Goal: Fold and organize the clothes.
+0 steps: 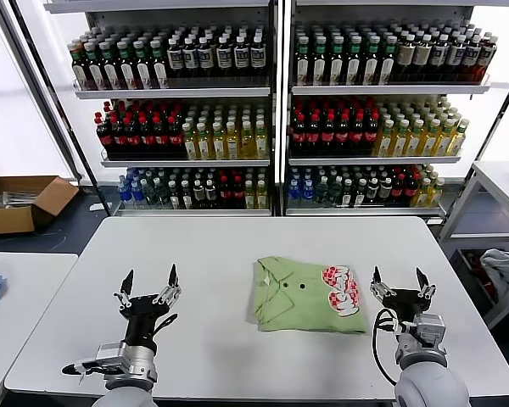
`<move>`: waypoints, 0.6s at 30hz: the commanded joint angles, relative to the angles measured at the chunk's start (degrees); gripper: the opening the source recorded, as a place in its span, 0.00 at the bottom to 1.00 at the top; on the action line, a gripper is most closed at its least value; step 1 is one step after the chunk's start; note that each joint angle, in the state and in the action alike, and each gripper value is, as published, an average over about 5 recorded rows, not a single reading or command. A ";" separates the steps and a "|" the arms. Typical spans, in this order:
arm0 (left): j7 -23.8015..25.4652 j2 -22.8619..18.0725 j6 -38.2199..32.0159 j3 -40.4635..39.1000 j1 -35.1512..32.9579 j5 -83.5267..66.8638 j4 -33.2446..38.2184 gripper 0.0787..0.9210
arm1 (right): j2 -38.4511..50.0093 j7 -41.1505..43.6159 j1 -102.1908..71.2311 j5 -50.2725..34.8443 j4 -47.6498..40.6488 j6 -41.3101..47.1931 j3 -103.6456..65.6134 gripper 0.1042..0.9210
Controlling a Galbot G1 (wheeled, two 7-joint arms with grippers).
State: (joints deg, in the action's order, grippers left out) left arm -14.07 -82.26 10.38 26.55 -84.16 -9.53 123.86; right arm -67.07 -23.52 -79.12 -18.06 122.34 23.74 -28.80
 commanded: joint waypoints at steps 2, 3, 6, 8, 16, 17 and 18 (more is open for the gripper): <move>-0.11 0.42 -1.15 1.13 0.30 -1.03 -0.21 0.88 | -0.60 0.24 -2.00 2.95 1.53 -0.80 -0.21 0.88; -0.11 0.47 -1.13 1.13 0.33 -1.16 -0.17 0.88 | -0.66 0.22 -2.03 2.87 1.51 -0.77 -0.22 0.88; -0.10 0.56 -1.06 1.12 0.42 -1.50 -0.07 0.88 | -0.82 0.18 -2.03 2.85 1.51 -0.72 -0.31 0.88; -0.09 0.58 -1.04 1.12 0.44 -1.66 -0.04 0.88 | -0.81 0.20 -2.02 2.84 1.54 -0.68 -0.36 0.88; 0.04 0.37 -0.93 1.20 0.28 -1.77 0.18 0.88 | -0.71 0.25 -1.96 2.86 1.42 -0.62 -0.33 0.88; 0.17 0.33 -0.68 1.26 0.14 -1.52 0.40 0.88 | -0.70 0.27 -1.96 2.86 1.42 -0.61 -0.33 0.88; 0.28 0.30 -0.39 1.33 0.01 -1.23 0.65 0.88 | -0.68 0.29 -1.97 2.86 1.43 -0.61 -0.36 0.88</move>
State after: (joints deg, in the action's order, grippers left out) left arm -14.16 -81.92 9.48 27.49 -83.87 -11.28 123.95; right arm -67.67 -23.31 -80.70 -15.77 123.42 23.31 -29.10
